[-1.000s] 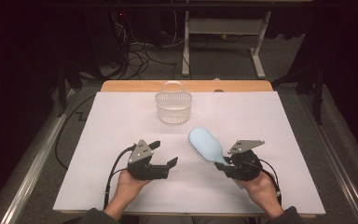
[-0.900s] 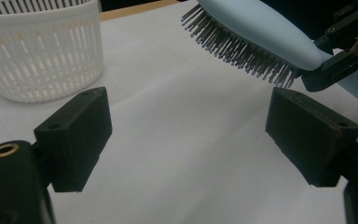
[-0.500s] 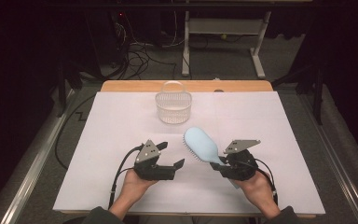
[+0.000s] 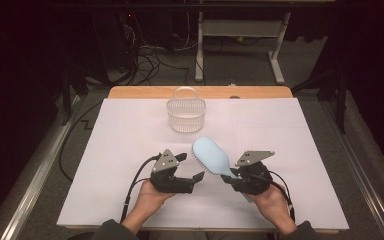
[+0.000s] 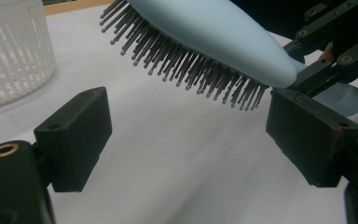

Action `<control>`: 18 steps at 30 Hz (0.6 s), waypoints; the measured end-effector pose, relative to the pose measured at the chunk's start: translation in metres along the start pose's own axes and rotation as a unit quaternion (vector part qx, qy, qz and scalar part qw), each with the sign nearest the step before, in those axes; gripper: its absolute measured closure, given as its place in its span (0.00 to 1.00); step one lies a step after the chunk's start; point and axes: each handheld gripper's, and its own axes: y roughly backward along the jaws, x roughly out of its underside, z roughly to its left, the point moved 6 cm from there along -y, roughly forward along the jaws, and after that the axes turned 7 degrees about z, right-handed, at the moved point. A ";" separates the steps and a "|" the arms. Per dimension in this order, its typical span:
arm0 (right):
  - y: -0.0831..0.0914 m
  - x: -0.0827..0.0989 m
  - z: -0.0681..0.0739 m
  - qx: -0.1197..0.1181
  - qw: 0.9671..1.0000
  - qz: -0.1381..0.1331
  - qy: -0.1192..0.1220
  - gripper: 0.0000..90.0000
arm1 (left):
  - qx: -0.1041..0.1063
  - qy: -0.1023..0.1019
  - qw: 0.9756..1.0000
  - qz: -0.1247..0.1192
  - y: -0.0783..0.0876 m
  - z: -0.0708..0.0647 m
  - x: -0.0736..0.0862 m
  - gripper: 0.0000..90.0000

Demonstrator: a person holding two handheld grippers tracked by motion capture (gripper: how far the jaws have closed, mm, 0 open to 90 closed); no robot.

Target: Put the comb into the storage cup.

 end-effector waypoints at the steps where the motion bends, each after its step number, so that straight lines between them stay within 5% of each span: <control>1: 0.000 0.000 0.000 0.000 1.000 0.000 0.000 0.78 | 0.001 0.000 1.000 0.000 0.000 0.000 -0.001 0.15; 13: -0.003 -0.005 0.006 -0.001 1.000 -0.005 0.007 0.78 | 0.012 -0.007 1.000 -0.001 -0.005 -0.007 -0.004 0.15; 18: -0.005 -0.006 0.008 -0.003 1.000 -0.006 0.011 0.78 | 0.025 0.006 1.000 -0.004 -0.005 -0.009 -0.006 0.15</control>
